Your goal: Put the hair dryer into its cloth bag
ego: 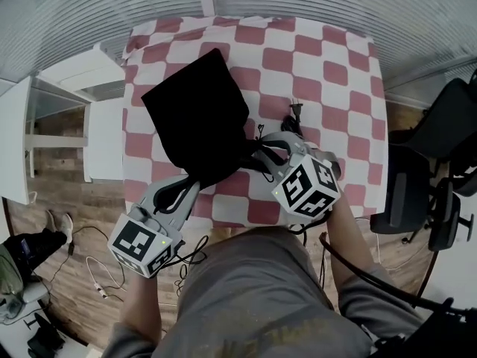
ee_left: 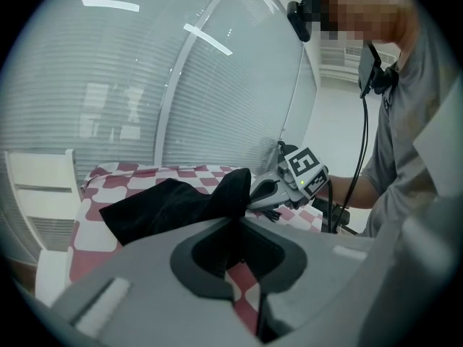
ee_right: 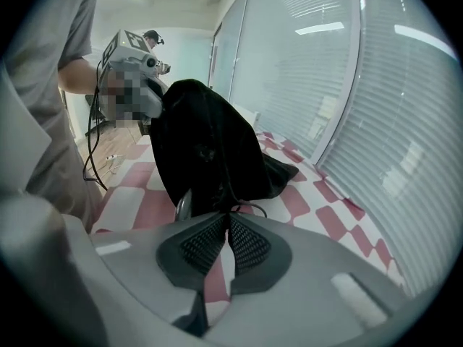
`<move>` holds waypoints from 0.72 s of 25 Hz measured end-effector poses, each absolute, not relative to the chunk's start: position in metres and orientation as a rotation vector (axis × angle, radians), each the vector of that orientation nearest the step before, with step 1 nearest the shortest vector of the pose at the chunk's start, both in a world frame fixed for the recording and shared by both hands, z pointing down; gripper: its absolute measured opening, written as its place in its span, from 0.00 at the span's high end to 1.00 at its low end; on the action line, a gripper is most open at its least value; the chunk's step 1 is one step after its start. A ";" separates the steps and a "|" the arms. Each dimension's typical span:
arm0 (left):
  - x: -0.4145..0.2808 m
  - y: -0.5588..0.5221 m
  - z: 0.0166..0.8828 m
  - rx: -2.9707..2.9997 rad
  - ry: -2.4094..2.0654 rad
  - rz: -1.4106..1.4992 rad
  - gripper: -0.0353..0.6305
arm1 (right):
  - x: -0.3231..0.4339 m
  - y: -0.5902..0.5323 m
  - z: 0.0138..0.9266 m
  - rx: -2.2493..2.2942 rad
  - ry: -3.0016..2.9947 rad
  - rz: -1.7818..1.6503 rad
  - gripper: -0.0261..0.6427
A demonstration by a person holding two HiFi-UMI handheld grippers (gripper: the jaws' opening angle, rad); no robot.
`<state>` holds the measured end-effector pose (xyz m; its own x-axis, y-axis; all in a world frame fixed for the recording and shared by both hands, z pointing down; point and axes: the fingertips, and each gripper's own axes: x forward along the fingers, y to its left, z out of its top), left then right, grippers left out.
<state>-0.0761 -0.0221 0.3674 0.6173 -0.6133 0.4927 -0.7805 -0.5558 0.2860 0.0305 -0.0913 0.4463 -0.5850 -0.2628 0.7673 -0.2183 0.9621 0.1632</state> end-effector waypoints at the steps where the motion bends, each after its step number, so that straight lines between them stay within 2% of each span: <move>1: -0.075 -0.020 0.368 2.378 -1.087 0.476 0.92 | 0.034 -0.089 0.442 0.355 -2.212 -0.066 0.90; 8: -0.068 -0.013 0.373 2.440 -1.008 0.496 0.92 | 0.055 -0.071 0.434 0.500 -2.190 -0.020 0.90; 9: -0.067 -0.012 0.374 2.444 -0.998 0.499 0.92 | 0.058 -0.068 0.434 0.520 -2.193 0.012 0.88; 12: -0.065 -0.010 0.374 2.453 -0.973 0.511 0.92 | 0.069 -0.064 0.432 0.581 -2.216 0.130 0.74; 18: -0.063 -0.013 0.368 2.435 -0.965 0.524 0.92 | 0.111 -0.088 0.438 0.816 -2.168 0.356 0.67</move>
<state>-0.0633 -0.0129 0.3676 0.6803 -0.5337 0.5024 -0.7118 -0.6445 0.2792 0.1106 -0.0885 0.4381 -0.4924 -0.4386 0.7518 -0.6558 0.7548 0.0108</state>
